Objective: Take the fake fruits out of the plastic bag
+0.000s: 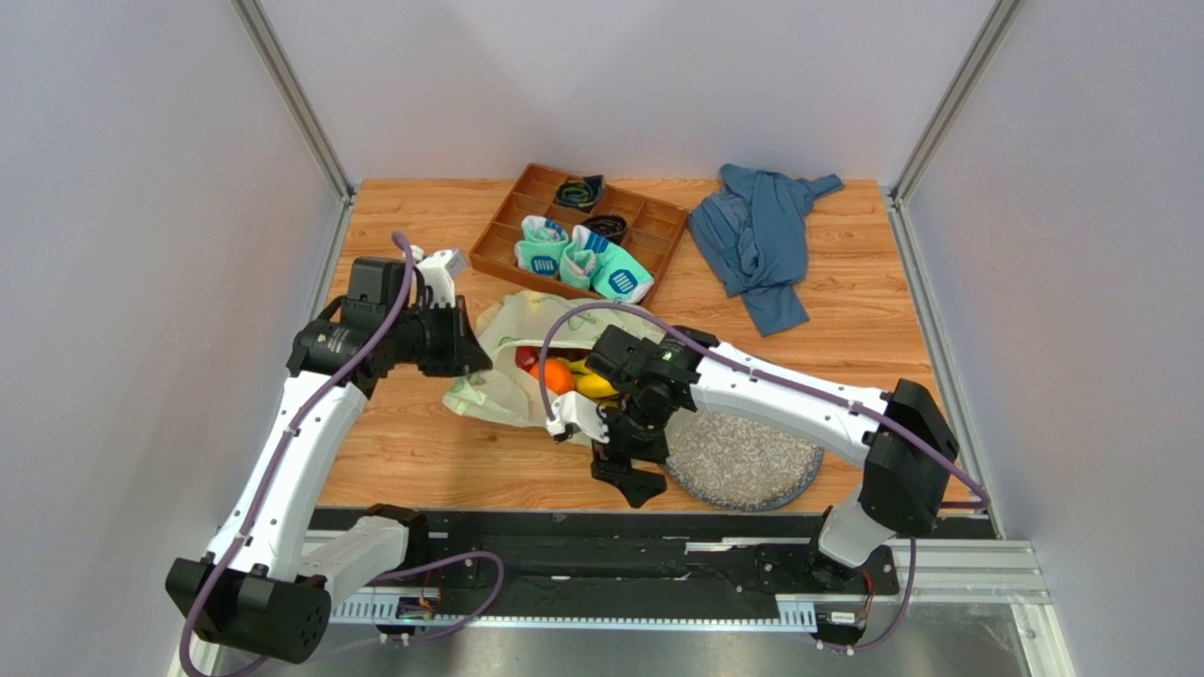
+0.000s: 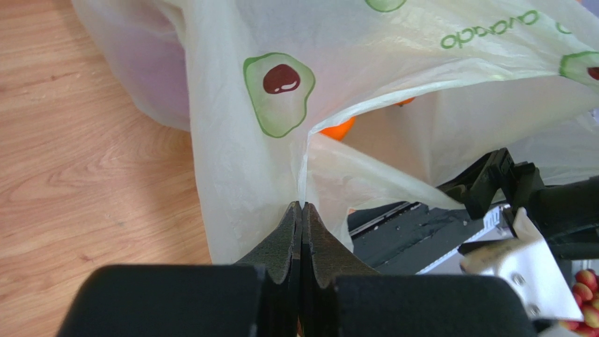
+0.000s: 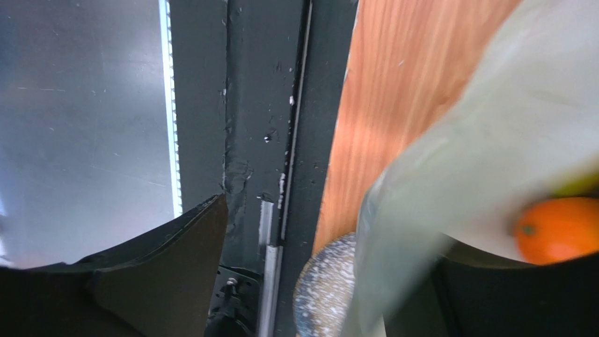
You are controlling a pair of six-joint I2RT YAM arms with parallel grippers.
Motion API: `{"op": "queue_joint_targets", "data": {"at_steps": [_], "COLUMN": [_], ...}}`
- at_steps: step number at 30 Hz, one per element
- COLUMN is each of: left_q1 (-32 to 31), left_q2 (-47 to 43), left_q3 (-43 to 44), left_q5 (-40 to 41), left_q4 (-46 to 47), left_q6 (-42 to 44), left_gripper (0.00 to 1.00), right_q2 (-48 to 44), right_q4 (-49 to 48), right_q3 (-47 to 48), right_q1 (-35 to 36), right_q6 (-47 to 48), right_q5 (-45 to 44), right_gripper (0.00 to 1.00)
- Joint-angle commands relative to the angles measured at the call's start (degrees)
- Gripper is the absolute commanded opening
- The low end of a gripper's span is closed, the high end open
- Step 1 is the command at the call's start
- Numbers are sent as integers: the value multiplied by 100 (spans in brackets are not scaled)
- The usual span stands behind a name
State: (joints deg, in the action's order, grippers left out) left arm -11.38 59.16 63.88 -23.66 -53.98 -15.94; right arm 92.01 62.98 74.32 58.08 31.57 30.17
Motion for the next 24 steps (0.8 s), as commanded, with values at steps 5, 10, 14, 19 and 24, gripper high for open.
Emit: {"op": "queue_joint_targets", "data": {"at_steps": [5, 10, 14, 19, 24], "left_q1": [48, 57, 109, 346, 645], "left_q2": [122, 149, 219, 368, 465], "left_q3": [468, 459, 512, 757, 793], "left_q5": [-570, -552, -771, -658, -823], "left_q4": [133, 159, 168, -51, 1], "left_q6": [495, 899, 979, 1251, 1234], "left_gripper": [0, 0, 0, 0, 0], "right_q2": [159, 625, 924, 969, 679], "right_q4": [1277, 1103, 602, 84, -987], "right_q3": [2532, 3080, 2921, 2746, 1833], "right_q1": [-499, -816, -843, -992, -1018], "right_q6": [693, 806, 1008, 1544, 2028], "right_q5": [-119, -272, -977, -1277, -1769], "right_gripper": [77, 68, 57, 47, 53]}}
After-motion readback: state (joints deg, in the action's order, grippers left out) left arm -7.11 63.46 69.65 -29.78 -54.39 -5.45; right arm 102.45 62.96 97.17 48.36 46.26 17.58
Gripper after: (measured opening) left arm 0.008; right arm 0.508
